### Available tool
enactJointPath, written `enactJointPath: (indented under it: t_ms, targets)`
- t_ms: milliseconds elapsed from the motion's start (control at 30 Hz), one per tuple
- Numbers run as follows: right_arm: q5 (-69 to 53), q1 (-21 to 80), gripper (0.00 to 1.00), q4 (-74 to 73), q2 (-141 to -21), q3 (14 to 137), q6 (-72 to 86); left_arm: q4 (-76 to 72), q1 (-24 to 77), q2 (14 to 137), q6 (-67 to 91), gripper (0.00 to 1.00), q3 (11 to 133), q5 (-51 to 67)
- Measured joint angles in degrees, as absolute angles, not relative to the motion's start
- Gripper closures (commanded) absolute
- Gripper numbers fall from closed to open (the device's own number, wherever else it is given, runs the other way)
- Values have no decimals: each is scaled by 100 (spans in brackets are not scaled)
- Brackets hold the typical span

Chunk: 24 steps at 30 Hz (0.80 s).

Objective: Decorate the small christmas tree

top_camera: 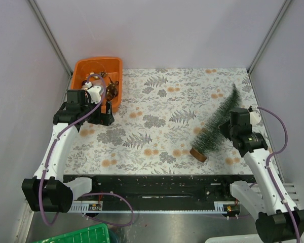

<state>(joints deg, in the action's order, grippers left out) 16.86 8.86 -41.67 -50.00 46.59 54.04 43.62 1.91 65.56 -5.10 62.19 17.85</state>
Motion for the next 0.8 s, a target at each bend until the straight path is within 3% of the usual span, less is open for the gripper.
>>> enactJointPath:
  t_ms: [200,300,467,800]
  targets:
    - [1103,1256,100,-3098,-4576,4541,4807,4364,191,6521,-510,1,6217,1732]
    - [1168,2051,100,-2550,-4628,4442,4523,4370,191,6519,-506,1,6206,1704]
    - [1409,3210,100,-1636,-4998,4438,4202,4388,191,6519,-456,1,6198,1667]
    - [1638,3948,100,506,-6003,4171,3909,4416,191,6523,-443,1,6198,1599]
